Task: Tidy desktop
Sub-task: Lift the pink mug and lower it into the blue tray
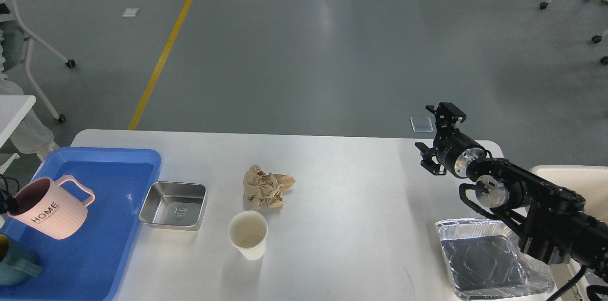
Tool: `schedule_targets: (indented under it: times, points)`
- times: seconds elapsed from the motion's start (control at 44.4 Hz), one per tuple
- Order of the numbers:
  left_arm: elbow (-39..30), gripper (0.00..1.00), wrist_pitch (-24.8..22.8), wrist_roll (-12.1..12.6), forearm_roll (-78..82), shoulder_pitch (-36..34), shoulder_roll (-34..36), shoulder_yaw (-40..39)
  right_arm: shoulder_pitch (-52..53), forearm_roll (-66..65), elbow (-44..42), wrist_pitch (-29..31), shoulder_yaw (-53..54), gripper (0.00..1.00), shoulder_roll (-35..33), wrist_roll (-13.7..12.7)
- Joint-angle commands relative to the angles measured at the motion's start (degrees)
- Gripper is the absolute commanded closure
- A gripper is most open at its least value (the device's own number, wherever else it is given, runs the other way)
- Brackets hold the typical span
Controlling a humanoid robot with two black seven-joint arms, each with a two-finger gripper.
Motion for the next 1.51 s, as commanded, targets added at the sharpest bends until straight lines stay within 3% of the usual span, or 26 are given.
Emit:
schedule_targets:
  times: [0.0,0.293,0.63,0.833,0.968,1.126,1.486]
  points:
    - [-0.1,0.99,2.5,-0.4,0.3,4.2,-1.1,0.4,-0.1,-0.8,-0.4,0.0,0.0,0.0,0.1,0.0]
    - [0.0,0.99,8.5,-0.4,0.6,10.2,-3.6,0.4,-0.5,-1.4,-1.2,0.0,0.0,0.0,1.2,0.0]
    - [0.1,0.98,12.1,-0.1,0.5,13.7,-7.3,0.3,0.0,-1.5,-1.1,0.1,0.0,0.0,1.2,0.0]
    - [0.1,0.92,12.4,-0.1,0.5,14.3,-7.3,0.3,0.0,-1.4,-1.0,0.0,0.0,0.0,1.2,0.0]
    - [0.1,0.85,12.4,-0.4,0.5,14.3,-7.2,0.0,0.0,-1.5,-0.9,0.0,0.0,0.0,1.3,0.0]
    - [0.1,0.62,12.4,-0.4,0.0,14.2,-7.3,-0.6,0.1,-1.5,-1.0,0.0,0.0,0.0,1.3,0.0]
    - [0.1,0.31,12.4,-0.6,-2.4,14.2,-6.0,-3.9,0.1,-1.5,-1.0,0.0,0.0,0.0,1.3,0.0]
